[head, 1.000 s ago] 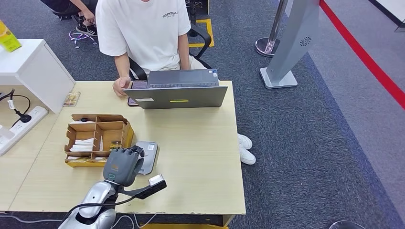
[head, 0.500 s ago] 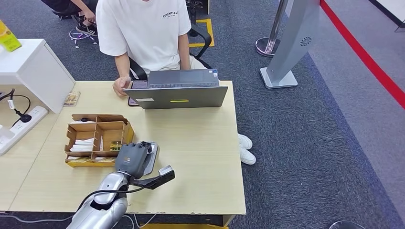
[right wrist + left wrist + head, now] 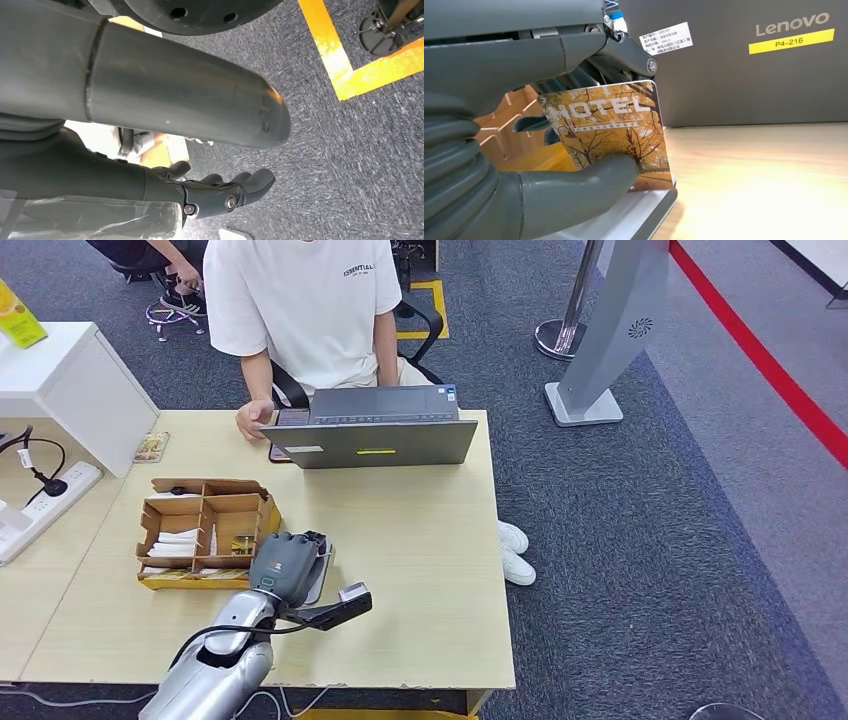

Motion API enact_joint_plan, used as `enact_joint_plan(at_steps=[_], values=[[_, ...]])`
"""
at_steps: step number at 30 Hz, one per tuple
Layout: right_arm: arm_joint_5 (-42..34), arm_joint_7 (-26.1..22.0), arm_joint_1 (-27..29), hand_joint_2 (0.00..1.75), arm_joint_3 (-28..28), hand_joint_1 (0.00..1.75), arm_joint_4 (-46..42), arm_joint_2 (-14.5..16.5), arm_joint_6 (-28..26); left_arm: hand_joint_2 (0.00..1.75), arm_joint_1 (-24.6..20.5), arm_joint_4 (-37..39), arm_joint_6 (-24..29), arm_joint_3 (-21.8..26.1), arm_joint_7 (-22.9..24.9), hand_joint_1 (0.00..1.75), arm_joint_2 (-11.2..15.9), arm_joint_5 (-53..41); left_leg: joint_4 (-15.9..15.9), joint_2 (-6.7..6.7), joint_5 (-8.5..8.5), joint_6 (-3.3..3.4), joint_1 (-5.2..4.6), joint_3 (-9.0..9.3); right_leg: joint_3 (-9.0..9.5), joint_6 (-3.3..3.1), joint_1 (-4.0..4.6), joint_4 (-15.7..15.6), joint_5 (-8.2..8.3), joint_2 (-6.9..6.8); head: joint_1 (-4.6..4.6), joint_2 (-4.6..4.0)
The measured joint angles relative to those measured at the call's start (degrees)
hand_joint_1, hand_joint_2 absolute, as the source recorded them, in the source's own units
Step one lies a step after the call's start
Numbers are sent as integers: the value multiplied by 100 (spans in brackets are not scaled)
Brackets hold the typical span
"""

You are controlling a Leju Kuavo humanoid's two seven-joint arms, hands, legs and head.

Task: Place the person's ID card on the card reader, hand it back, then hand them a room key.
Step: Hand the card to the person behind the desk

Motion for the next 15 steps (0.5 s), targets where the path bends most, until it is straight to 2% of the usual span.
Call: enact_joint_plan(at_steps=[2, 4, 8, 11, 15], values=[[15, 11, 1, 0, 2, 0, 0, 0, 13, 175, -21, -18, 302, 1, -94, 175, -20, 84, 2, 1, 1, 0, 0, 0, -3, 1, 0, 0, 2, 1, -1, 0], [69, 16, 4, 0, 20, 0, 0, -1, 46, 175, -73, -157, 844, 1, -168, 175, -57, 136, 5, -2, 3, 3, 1, -5, -7, 3, 0, 0, 5, -2, -1, 0], [302, 22, 5, 0, 162, 0, 0, -4, 132, 175, -541, -662, 1777, 31, -165, 175, -140, -11, 9, -16, 5, 5, 1, -15, -6, 5, 1, 1, 6, -16, 4, 0], [495, 55, 11, 0, 307, 0, 0, -9, 155, 175, -1061, -930, 1991, 150, -83, 175, -189, -185, 11, -16, 8, 7, 1, -15, -6, 9, 1, 1, 9, -16, 5, 0], [713, 103, 17, 0, 496, 0, 0, -21, 228, 175, -1816, -985, 2012, 403, 49, 175, -272, -492, 14, -17, 12, 11, 1, -16, -6, 11, 1, 2, 11, -16, 7, 0]])
